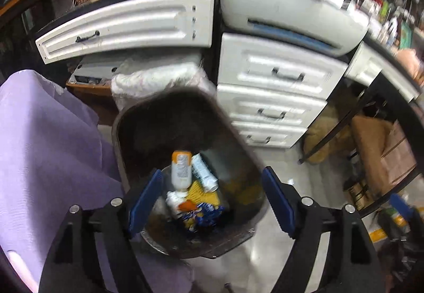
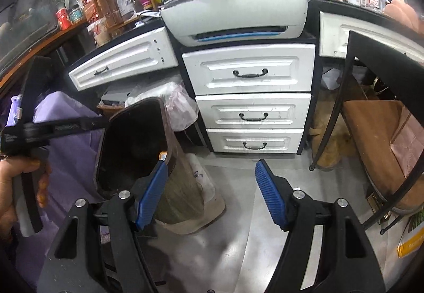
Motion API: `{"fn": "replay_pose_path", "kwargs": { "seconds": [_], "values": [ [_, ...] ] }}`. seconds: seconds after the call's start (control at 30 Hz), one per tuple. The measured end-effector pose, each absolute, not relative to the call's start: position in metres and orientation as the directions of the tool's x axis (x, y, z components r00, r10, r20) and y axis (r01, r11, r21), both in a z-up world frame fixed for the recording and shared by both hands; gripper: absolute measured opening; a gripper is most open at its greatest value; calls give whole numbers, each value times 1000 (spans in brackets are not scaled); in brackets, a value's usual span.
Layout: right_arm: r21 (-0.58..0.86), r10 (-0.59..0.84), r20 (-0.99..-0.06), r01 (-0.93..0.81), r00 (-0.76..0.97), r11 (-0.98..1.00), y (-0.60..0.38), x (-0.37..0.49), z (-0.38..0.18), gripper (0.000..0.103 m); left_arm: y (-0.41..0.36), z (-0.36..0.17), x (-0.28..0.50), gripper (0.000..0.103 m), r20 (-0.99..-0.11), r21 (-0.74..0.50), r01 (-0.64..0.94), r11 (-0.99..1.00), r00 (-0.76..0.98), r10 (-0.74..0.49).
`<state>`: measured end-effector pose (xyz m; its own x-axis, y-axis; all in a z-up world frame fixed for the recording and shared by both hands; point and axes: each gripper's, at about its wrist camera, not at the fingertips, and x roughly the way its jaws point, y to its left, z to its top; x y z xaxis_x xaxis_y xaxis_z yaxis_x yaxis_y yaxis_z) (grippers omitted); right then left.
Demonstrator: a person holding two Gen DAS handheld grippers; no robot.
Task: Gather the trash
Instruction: 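Drop the orange peel into the black bin from the left tool, then move both tools back over the table toward the remaining items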
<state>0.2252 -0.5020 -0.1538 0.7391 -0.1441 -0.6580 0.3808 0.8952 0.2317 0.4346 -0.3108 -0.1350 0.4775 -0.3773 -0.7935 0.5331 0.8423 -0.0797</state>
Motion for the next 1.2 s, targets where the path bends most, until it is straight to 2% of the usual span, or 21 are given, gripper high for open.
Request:
{"fn": "replay_pose_path", "kwargs": {
  "seconds": [0.13,0.27,0.37,0.53,0.83,1.2],
  "values": [
    [220,-163,-641,382,751,898,-499,227,-141,71,-297,-95,417,87,-720,-124,552,824,521,-458],
    [237,-110,-621,320,776,917,-480,236,-124,74,-270,-55,389,93,-637,-145,572,807,570,-519],
    [230,-46,-614,235,788,944,-453,251,-111,75,-242,-40,373,97,-610,-135,572,809,595,-523],
    [208,52,-615,97,787,973,-403,277,-94,80,-182,-27,361,98,-612,-129,524,842,625,-484],
    [204,271,-651,-181,709,962,-295,323,-71,82,-54,-26,345,98,-626,1,351,936,731,-274],
    [147,372,-706,-389,603,910,-179,388,-49,82,79,-32,329,98,-628,36,166,985,771,-107]
  ]
}}
